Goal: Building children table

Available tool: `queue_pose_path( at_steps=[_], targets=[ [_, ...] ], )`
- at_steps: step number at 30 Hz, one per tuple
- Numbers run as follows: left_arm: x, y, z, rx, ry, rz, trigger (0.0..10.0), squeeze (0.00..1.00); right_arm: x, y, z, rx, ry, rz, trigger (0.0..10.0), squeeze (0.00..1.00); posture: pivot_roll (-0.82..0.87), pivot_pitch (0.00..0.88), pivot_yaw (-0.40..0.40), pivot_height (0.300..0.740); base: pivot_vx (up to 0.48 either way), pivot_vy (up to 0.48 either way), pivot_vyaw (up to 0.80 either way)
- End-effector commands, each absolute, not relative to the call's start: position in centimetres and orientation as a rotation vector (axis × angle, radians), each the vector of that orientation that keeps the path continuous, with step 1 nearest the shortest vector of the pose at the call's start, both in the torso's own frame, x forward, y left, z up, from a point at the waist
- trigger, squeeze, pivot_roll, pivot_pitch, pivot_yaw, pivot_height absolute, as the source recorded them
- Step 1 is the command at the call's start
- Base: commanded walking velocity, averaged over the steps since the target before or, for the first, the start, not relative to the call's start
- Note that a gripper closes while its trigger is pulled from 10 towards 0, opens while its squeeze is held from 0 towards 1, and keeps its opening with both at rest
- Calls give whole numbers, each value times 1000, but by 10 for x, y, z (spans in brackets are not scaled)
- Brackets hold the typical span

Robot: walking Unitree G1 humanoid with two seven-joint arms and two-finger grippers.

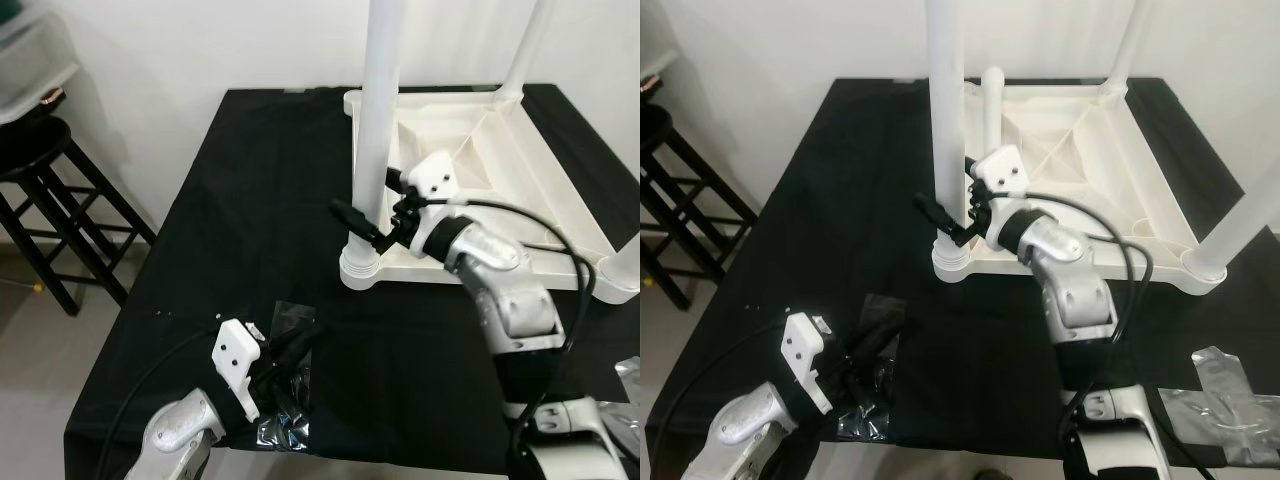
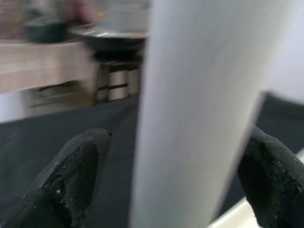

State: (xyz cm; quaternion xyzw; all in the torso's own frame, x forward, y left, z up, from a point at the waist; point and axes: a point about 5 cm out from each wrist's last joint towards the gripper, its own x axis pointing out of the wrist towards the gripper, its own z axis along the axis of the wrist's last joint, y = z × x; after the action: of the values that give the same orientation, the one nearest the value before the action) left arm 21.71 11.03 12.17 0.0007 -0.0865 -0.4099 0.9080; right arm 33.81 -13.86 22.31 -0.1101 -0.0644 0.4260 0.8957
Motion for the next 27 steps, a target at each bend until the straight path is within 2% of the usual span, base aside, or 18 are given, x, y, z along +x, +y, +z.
queue_pose_path(
  at_steps=[1, 5, 9, 10, 18, 21, 24, 26, 27],
  targets=[
    [216, 112, 116, -5, -149, -838, 10000, 0, 339, -136, 224, -231, -137, 994, 10000, 0, 21, 132, 5, 740, 0, 0, 0],
    [215, 111, 116, -4, -148, -838, 10000, 0, 345, -140, 223, -213, -82, 1133, 10000, 0, 26, 129, 4, 740, 0, 0, 0],
    [215, 111, 115, -3, -148, -839, 10000, 0, 349, -141, 224, -180, -74, 1159, 10000, 0, 28, 129, 4, 740, 0, 0, 0],
    [215, 111, 115, -3, -148, -839, 10000, 0, 353, -143, 225, -151, -65, 1170, 0, 0, 30, 129, 3, 740, 0, 0, 0],
    [212, 110, 116, -7, -151, -836, 10000, 0, 355, -154, 216, -150, -57, 1131, 0, 0, 23, 141, 0, 740, 0, 0, 0],
    [211, 110, 116, -8, -151, -837, 10000, 0, 347, -169, 206, -177, -55, 1024, 0, 0, 26, 144, -6, 740, 0, 0, 0],
    [211, 110, 116, -8, -151, -836, 10000, 0, 342, -172, 201, -184, -43, 984, 0, 0, 20, 145, -8, 740, 0, 0, 0],
    [210, 111, 116, -9, -151, -835, 10000, 0, 331, -166, 179, -185, 36, 834, 0, 0, 17, 142, -13, 740, 0, 0, 0],
    [210, 112, 116, -8, -151, -835, 10000, 0, 328, -160, 164, -182, 86, 583, 0, 0, 16, 139, -9, 740, 0, 0, 0]
  ],
)
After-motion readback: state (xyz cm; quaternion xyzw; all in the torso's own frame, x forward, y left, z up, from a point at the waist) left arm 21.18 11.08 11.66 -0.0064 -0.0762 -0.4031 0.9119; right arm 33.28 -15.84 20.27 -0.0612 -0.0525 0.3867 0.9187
